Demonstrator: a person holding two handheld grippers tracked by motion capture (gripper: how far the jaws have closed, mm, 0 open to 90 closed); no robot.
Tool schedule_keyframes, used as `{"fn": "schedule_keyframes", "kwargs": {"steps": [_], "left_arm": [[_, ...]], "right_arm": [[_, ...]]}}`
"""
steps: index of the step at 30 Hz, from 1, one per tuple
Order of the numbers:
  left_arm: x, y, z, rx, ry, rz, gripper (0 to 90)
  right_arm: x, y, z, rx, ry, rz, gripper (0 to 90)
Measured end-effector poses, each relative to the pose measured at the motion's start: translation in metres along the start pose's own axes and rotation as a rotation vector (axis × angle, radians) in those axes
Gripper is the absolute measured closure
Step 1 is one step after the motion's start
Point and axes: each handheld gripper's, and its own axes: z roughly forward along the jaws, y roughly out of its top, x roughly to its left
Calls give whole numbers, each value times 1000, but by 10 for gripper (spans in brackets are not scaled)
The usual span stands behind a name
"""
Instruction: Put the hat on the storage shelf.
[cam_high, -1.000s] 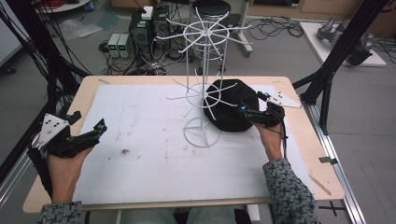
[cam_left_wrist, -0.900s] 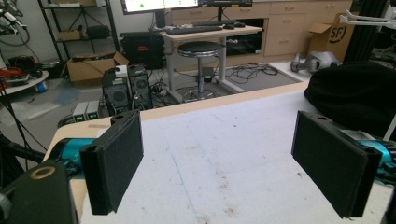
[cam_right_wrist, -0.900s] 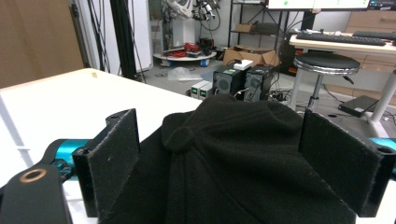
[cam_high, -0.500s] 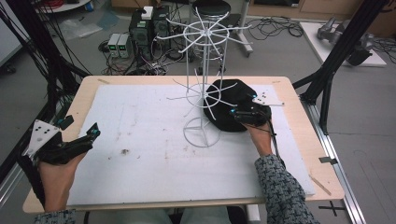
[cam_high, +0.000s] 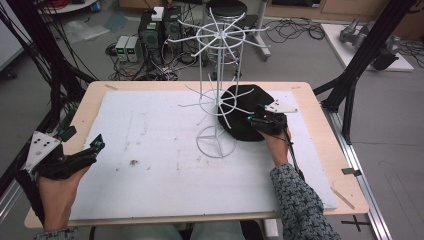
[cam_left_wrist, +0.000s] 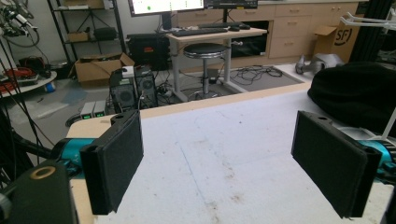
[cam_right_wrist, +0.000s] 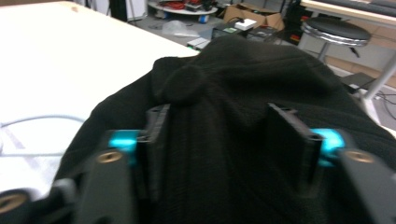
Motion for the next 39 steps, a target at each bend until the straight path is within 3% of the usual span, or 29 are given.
{"fn": "schedule_keyframes", "kwargs": {"steps": [1, 4, 6, 9, 16, 22, 39], "left_arm": [[0, 0, 0, 1, 0, 3, 172], [0, 0, 0, 0, -2, 1, 172], [0, 1, 0, 1, 1, 3, 172], [1, 1, 0, -5, 2, -2, 172], [0, 4, 1, -10, 0, -1, 172], [-1, 5, 3, -17, -5, -2, 172], [-2, 12, 16, -44, -35, -20, 172]], "right_arm": [[1, 0, 0, 12, 16, -10, 575], [2, 1, 0, 18, 29, -29, 646], [1, 2, -2, 5, 38, -16, 697], [-4, 5, -9, -43, 55, 47, 749], [-8, 12, -24, -91, -2, 53, 781], [-20, 14, -44, -148, -51, 116, 790], [-50, 23, -100, -288, -166, 198, 795]]}}
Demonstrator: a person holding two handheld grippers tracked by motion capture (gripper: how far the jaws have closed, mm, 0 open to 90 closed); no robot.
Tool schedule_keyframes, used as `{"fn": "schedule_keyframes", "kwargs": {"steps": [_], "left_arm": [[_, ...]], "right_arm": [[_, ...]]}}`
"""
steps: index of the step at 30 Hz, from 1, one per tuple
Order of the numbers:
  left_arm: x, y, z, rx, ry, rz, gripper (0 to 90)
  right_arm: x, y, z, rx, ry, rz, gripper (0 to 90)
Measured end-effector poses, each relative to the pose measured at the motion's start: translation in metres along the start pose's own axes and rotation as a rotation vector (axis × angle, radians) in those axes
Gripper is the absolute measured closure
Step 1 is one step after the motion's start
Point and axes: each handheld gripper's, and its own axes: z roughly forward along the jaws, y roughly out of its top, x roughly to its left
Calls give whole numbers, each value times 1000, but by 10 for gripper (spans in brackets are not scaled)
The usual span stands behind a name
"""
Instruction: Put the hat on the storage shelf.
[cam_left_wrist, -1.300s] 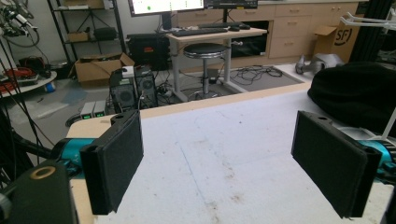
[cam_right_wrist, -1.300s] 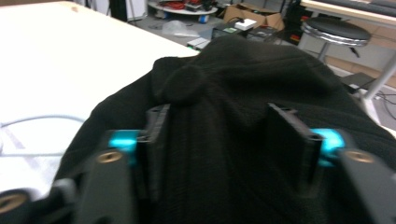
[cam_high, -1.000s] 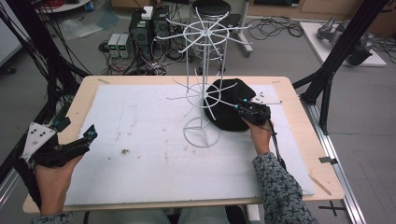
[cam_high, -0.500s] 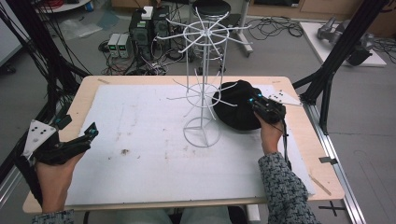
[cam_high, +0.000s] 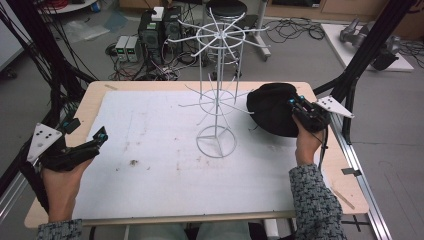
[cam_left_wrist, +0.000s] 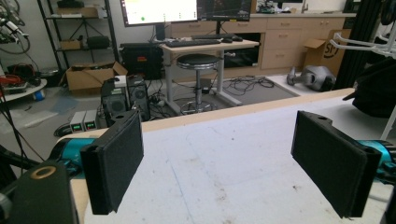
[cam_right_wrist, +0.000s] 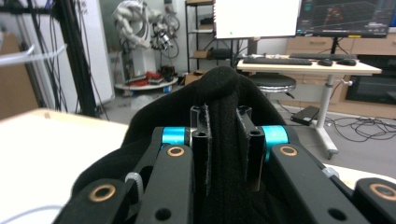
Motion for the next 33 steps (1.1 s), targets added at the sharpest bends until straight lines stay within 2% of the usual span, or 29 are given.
{"fn": "schedule_keyframes", "kwargs": {"steps": [1, 3, 9, 17, 18, 22, 24, 26, 28, 29, 33], "left_arm": [[0, 1, 2, 0, -4, 0, 172], [-1, 2, 4, -3, -8, -1, 172], [-2, 5, 11, -19, -21, -10, 172], [-4, 6, 16, -23, -32, -9, 172], [-4, 6, 16, -23, -32, -9, 172], [-3, 7, 15, -26, -38, -6, 172], [-3, 7, 14, -28, -38, -6, 172], [-3, 7, 14, -26, -37, -5, 172], [-2, 7, 14, -28, -36, -8, 172], [-2, 7, 13, -28, -36, -9, 172], [-2, 7, 13, -28, -38, -8, 172]], "right_arm": [[-5, 7, -5, -6, -14, 24, 795], [-6, 9, -6, -13, -16, 26, 795], [-17, 34, -17, -47, -54, 35, 794], [-32, 77, -29, -102, -104, 23, 794], [-32, 77, -29, -102, -104, 23, 794], [-34, 99, -34, -136, -117, 17, 794], [-33, 119, -36, -152, -113, -7, 794], [-32, 124, -36, -155, -113, -5, 794], [-29, 143, -35, -180, -109, -18, 793], [-29, 143, -35, -180, -109, -18, 793], [-27, 165, -33, -197, -95, -4, 792]]}}
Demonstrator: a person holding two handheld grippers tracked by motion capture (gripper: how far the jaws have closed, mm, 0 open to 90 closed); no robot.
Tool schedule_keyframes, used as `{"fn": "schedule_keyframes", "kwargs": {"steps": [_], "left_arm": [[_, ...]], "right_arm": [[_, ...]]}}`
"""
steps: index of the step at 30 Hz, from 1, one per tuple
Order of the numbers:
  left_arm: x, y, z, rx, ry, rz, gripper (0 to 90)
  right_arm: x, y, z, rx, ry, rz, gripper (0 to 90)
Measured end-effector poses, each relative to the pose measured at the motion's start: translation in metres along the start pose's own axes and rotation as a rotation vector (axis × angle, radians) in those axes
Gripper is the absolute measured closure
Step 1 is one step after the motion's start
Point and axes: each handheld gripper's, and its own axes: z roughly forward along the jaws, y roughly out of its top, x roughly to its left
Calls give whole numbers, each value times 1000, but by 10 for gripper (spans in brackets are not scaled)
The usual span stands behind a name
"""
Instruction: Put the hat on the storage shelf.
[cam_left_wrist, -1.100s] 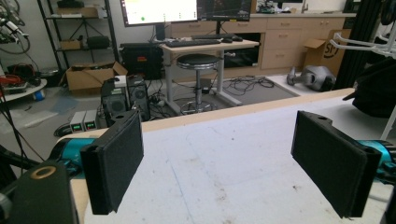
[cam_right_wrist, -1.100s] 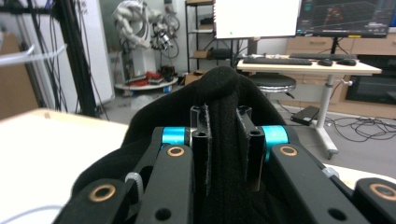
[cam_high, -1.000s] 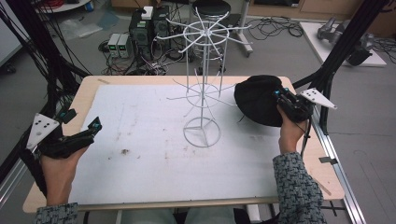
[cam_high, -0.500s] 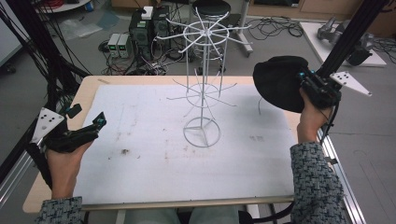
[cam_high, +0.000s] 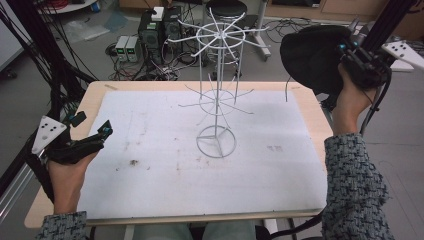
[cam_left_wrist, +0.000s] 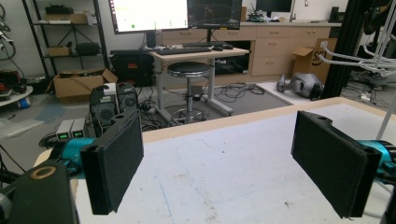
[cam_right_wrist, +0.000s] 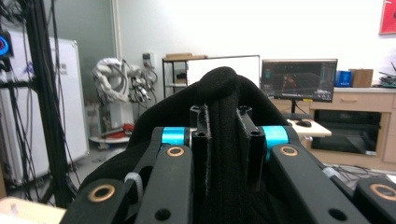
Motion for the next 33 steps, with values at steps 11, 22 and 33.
{"fn": "schedule_keyframes", "kwargs": {"steps": [11, 22, 33], "left_arm": [[0, 0, 0, -2, -7, 2, 172], [-1, -2, 4, 1, -9, -6, 172], [-1, -2, 3, 1, -11, -3, 172]], "right_arm": [[18, 48, 3, -70, 24, -2, 790], [39, 82, -3, -123, 70, 11, 788], [60, 96, -13, -185, 201, 119, 781]]}}
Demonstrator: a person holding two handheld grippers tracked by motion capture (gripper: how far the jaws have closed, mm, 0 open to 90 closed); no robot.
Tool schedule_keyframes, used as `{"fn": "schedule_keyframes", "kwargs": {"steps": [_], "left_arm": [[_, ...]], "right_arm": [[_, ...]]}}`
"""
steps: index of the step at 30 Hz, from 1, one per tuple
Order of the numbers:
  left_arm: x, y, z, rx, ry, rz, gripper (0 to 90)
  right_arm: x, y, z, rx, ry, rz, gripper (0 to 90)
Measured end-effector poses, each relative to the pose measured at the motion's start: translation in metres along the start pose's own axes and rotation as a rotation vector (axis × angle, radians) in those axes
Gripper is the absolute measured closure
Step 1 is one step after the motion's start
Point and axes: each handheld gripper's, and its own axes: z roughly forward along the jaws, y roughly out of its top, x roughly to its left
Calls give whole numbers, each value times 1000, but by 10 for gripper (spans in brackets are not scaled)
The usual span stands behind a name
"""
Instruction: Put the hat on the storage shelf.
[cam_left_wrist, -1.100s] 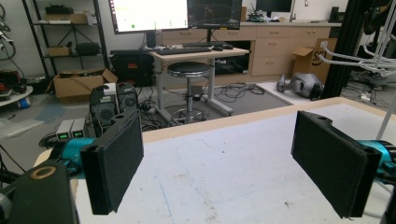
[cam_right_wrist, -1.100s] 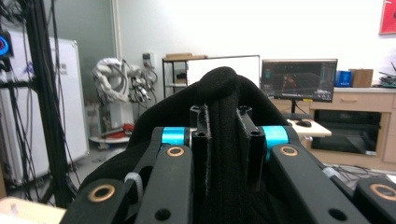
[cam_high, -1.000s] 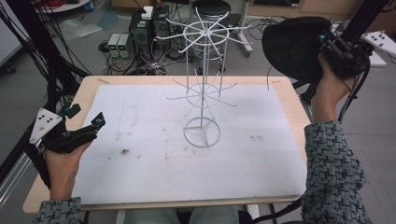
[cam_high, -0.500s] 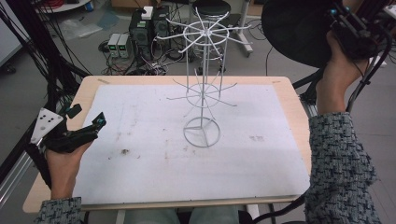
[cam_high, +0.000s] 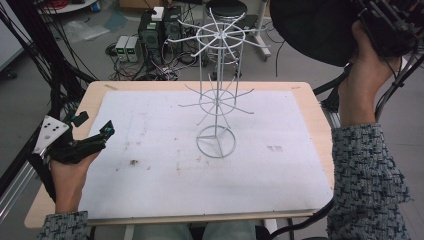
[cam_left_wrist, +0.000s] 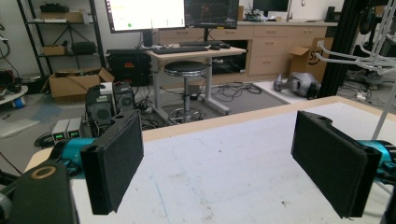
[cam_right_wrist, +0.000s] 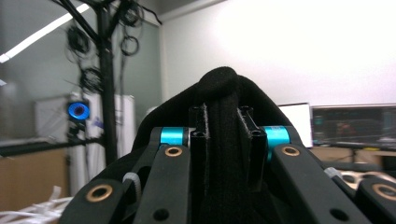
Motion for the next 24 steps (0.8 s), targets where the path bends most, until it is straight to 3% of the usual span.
{"fn": "schedule_keyframes", "kwargs": {"steps": [24], "left_arm": [[-2, 0, 2, -1, -5, 0, 172]], "right_arm": [[17, -8, -12, -15, 129, 142, 772]]}}
